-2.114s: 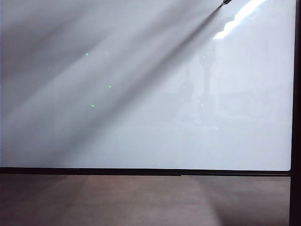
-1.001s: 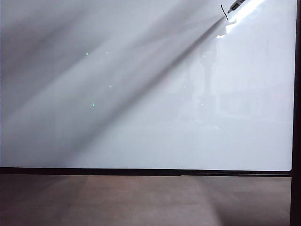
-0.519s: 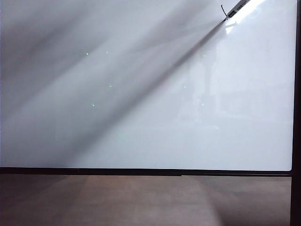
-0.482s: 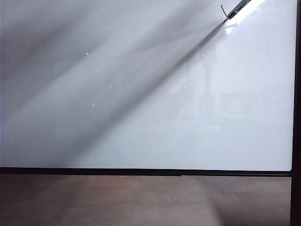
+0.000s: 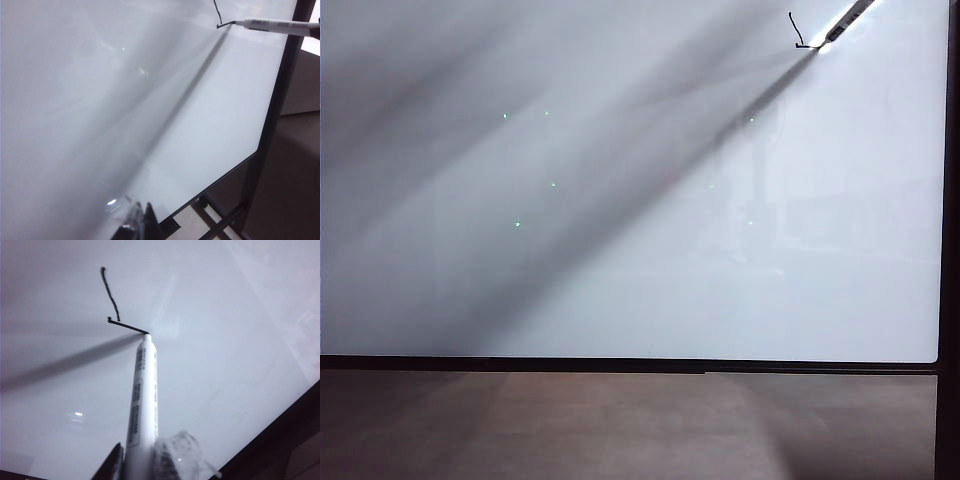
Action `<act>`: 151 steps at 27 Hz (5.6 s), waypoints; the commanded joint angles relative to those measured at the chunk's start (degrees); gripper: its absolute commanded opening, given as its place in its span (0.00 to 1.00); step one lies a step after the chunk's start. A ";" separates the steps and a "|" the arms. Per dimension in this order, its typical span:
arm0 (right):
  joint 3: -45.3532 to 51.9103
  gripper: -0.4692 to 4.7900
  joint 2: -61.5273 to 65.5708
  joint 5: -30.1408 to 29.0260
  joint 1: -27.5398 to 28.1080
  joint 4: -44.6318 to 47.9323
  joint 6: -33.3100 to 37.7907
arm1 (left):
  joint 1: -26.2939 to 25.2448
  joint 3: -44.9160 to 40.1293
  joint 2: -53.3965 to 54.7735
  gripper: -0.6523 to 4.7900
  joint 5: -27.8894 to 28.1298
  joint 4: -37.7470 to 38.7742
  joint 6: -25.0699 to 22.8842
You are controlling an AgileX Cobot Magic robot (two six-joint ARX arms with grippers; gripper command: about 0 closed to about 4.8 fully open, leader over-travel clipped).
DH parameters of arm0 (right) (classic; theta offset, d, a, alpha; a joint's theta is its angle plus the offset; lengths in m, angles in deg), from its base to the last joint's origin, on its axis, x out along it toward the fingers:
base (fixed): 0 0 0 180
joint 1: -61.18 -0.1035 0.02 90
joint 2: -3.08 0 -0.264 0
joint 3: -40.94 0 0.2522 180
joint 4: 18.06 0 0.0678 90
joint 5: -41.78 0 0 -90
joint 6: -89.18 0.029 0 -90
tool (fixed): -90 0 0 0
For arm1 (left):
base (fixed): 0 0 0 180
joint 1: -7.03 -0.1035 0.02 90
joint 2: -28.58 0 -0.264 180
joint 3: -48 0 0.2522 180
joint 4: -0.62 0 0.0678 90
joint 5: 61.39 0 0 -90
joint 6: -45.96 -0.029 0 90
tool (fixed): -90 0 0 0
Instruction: Reach to the right to find the marker pen, pick it up, and write the number 4 on the whiteboard.
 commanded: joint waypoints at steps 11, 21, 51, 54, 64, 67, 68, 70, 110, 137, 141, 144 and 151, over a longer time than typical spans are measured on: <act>-0.20 0.09 -1.18 -2.43 1.07 0.94 0.22 | 0.04 0.39 -0.24 0.11 -0.20 -0.44 -0.24; -0.22 0.09 -9.03 -2.86 -0.98 3.43 0.07 | 0.04 0.39 -0.22 0.11 -0.22 -1.33 -0.22; -0.20 0.09 -3.34 -1.79 -0.85 3.23 0.07 | 0.04 0.39 -0.24 0.11 -0.20 -0.46 -0.22; -0.20 0.09 -2.97 -1.81 -0.85 3.19 0.07 | 0.04 0.39 -0.24 0.11 -0.20 -0.46 -0.22; -0.20 0.09 -2.25 -1.77 -0.85 3.61 0.07 | 0.04 0.39 -0.24 0.11 -0.20 -0.26 -0.22; -0.20 0.09 -2.25 -1.77 -0.83 3.56 0.07 | 0.04 0.39 -0.24 0.11 -0.20 -0.20 -0.22; -0.20 0.09 -2.23 -1.77 -0.83 3.56 0.07 | 0.04 0.39 -0.24 0.11 -0.20 -0.22 -0.22; -0.20 0.09 -2.03 -1.79 -0.83 3.58 0.07 | 0.04 0.39 -0.24 0.11 -0.20 -0.22 -0.22; 0.09 0.09 0.17 -2.29 0.59 -4.22 0.33 | 0.04 0.39 -0.24 0.11 -0.22 0.66 -0.22; 0.09 0.09 0.61 -3.30 0.59 -6.23 0.33 | 0.04 0.39 -0.24 0.11 -0.22 0.66 -0.22; 0.09 0.09 0.61 -3.28 0.59 -5.79 0.33 | 0.04 0.39 -0.24 0.11 -0.22 0.66 -0.22; 0.09 0.09 0.61 -3.26 0.61 -5.18 0.31 | 0.04 0.39 -0.24 0.11 -0.22 0.68 -0.22; 0.07 0.09 0.50 -3.26 1.01 -2.75 0.28 | 0.04 0.39 -0.24 0.11 -0.22 1.09 -0.22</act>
